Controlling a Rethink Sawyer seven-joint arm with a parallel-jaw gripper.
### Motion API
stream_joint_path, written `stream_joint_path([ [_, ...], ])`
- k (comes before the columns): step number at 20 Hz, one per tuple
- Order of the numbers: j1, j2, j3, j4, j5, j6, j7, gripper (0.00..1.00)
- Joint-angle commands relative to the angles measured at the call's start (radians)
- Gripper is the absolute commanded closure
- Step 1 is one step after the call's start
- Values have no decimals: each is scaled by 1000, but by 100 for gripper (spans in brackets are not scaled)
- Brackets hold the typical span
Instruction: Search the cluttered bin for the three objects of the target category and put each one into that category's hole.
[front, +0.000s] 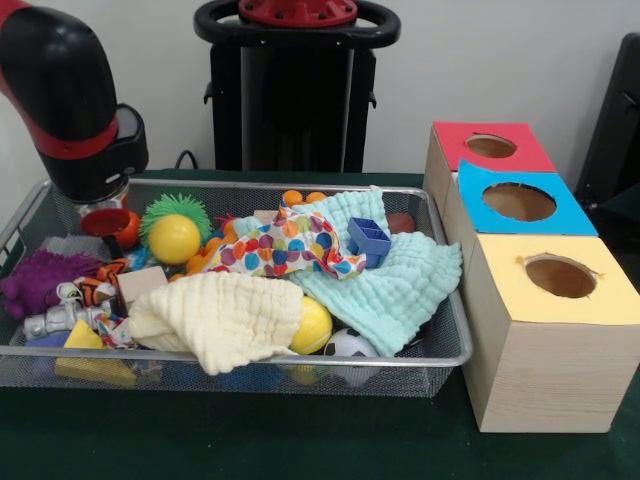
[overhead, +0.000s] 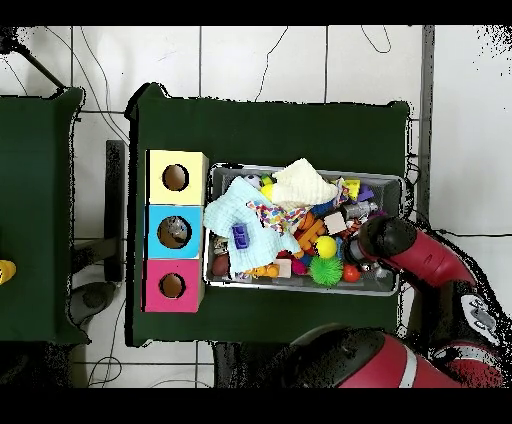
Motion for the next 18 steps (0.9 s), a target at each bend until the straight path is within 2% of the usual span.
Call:
stream_joint_path([
  [1, 29, 26, 88, -37, 10, -40, 52, 0],
  [10, 43, 51, 93, -74, 30, -44, 75, 0],
  [18, 49, 35, 86, -62, 31, -37, 78, 0],
])
